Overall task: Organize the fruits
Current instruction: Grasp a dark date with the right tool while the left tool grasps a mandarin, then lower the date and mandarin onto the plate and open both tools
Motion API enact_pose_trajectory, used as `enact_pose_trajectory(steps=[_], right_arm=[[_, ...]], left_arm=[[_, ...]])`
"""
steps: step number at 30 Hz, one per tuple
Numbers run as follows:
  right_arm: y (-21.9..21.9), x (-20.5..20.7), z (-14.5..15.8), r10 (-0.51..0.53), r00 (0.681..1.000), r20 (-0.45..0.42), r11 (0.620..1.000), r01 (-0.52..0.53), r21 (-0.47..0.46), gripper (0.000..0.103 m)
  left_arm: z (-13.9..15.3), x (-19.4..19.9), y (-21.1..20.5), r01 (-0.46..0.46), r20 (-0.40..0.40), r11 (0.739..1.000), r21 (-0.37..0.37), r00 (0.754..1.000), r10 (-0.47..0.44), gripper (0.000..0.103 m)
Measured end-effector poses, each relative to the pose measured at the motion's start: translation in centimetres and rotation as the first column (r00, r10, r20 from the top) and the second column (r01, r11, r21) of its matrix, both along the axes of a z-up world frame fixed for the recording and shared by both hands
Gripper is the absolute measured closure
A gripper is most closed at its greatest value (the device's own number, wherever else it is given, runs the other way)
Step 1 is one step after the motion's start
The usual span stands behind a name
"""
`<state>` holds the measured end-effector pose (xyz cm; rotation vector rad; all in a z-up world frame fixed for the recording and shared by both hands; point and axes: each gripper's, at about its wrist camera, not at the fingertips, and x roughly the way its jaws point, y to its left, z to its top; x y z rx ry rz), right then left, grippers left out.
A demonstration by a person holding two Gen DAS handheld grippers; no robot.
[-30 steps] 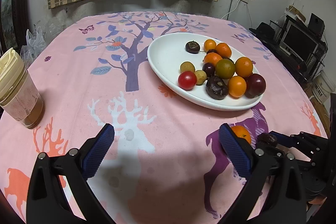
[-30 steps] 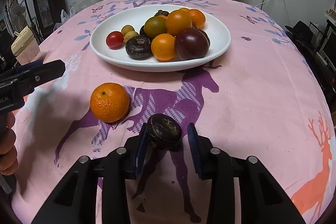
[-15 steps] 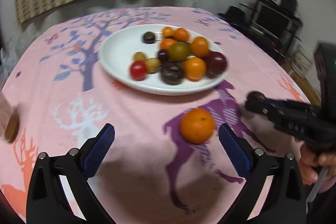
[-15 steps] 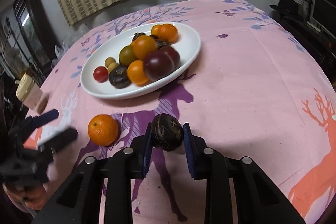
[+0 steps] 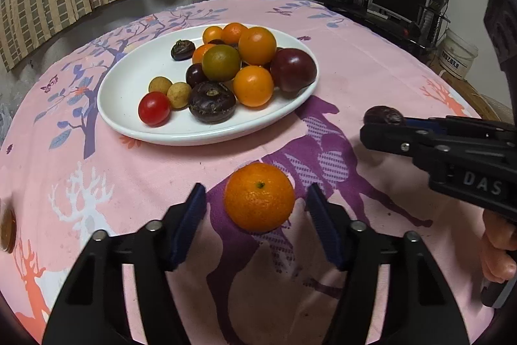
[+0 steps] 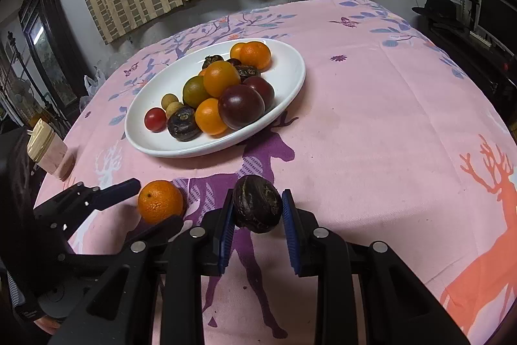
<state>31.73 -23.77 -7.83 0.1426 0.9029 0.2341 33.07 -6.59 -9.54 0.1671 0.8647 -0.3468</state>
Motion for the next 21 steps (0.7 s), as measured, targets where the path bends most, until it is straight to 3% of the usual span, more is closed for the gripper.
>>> enact_pose_trajectory(steps=[5,8,13,17,21], right_arm=[[0.1,-0.2,0.1,0.003,1.000,0.005,1.000,-0.003,-0.003,0.074],[0.2,-0.2,0.2,0.007,1.000,0.008,1.000,-0.007,-0.004,0.074],[0.7,-0.9,1.0,0.041,0.996,0.076,0.999,-0.041,-0.003,0.074],[1.0,-1.1,2.8,0.057,0.982,0.179,0.996,-0.067,0.052,0.075],[1.5,1.1,4.5,0.024,0.974,0.226,0.997,-0.040,0.064,0.075]], left_arm=[[-0.6,0.2,-0.4,0.013,-0.021,1.000,0.009,1.000,-0.013,0.059],[-0.5,-0.2,-0.5,0.014,-0.012,1.000,0.026,1.000,-0.013,0.060],[2.3,-0.9,1.7,-0.016,0.028,0.996,-0.087,0.999,0.018,0.060],[4.9,0.4,4.1,-0.062,0.069,0.981,-0.182,0.995,0.076,0.060],[6.9,4.0,5.1,-0.133,0.102,0.971,-0.200,0.982,0.156,0.060]])
